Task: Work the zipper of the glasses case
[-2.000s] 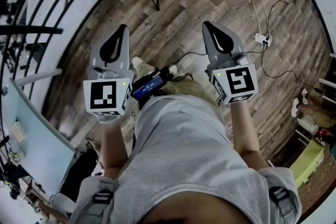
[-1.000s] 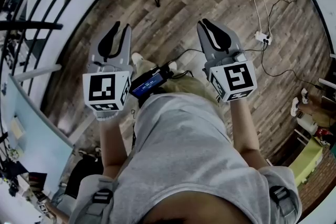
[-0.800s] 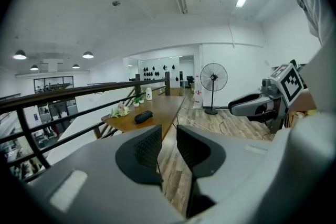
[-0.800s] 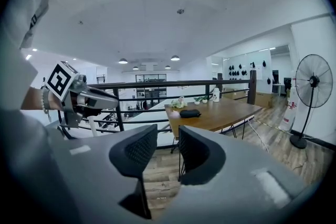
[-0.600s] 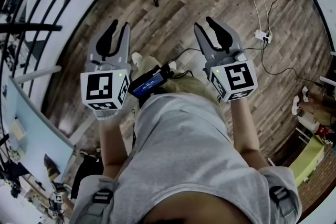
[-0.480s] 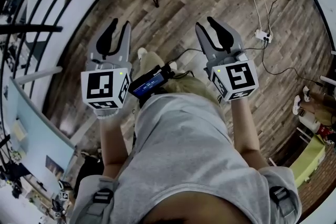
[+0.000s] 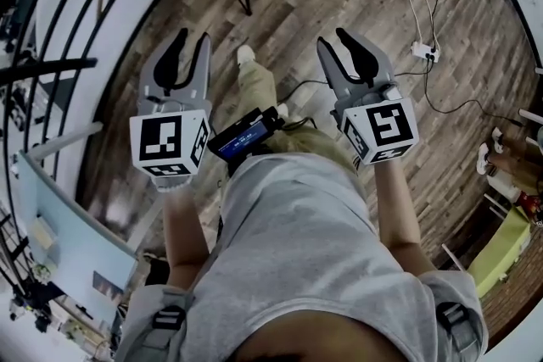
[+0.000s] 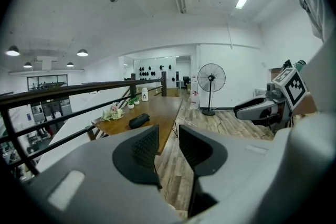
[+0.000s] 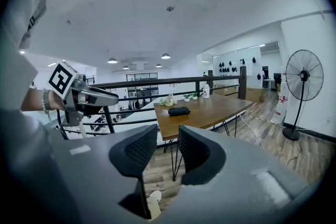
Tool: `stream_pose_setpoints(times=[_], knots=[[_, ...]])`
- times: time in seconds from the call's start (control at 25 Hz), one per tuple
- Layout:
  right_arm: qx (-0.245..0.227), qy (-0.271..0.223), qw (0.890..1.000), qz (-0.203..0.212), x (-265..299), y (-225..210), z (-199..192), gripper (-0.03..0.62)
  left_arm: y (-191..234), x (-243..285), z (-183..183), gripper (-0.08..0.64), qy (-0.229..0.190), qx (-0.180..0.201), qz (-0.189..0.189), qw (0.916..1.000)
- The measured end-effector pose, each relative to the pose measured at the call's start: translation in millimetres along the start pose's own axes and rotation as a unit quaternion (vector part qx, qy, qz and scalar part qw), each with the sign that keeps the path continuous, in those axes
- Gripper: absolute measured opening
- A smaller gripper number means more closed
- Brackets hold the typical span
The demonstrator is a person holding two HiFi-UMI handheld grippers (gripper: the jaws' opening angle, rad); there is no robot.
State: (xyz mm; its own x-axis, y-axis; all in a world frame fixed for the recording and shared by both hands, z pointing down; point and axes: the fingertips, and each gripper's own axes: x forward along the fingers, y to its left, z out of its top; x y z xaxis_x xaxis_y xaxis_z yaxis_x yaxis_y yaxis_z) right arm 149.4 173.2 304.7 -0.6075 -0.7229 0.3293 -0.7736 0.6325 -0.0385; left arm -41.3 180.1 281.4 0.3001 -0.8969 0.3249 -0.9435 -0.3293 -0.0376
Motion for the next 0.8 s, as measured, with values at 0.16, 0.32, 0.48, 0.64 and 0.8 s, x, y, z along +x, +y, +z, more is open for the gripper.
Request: stream_pose_setpoints(times=[0.16,0.32,0.48,0.64,0.8], knots=[[0.003,0.005,1.0,-0.006,28.3,-11.5,9.6,0.132,17.9,29.6,6.7,0.124,0.002,-0.005,-0.01,0.9999],[0.01,0.008,1.0,-0.007,61.6,-22.0,23.5,0.132,38.2,63.1,17.4,0.124,0.009,-0.001,-0.024,0.9997],[0.015,0.012,1.0,-0.007,96.9,-30.4,37.8,0.132,63.5,93.1,28.1,0.13,0.016,0.0,-0.034,0.9993],[0.015,0.018,1.0,-0.011,133.2,-37.5,49.3,0.132,91.4,121.5,35.2,0.133,0.02,0.001,-0.043,0.9989],[0.016,0.031,0.999,-0.016,168.5,-49.4,54.9,0.132,113.4,153.9,42.4,0.138,0.022,0.001,-0.055,0.9982]])
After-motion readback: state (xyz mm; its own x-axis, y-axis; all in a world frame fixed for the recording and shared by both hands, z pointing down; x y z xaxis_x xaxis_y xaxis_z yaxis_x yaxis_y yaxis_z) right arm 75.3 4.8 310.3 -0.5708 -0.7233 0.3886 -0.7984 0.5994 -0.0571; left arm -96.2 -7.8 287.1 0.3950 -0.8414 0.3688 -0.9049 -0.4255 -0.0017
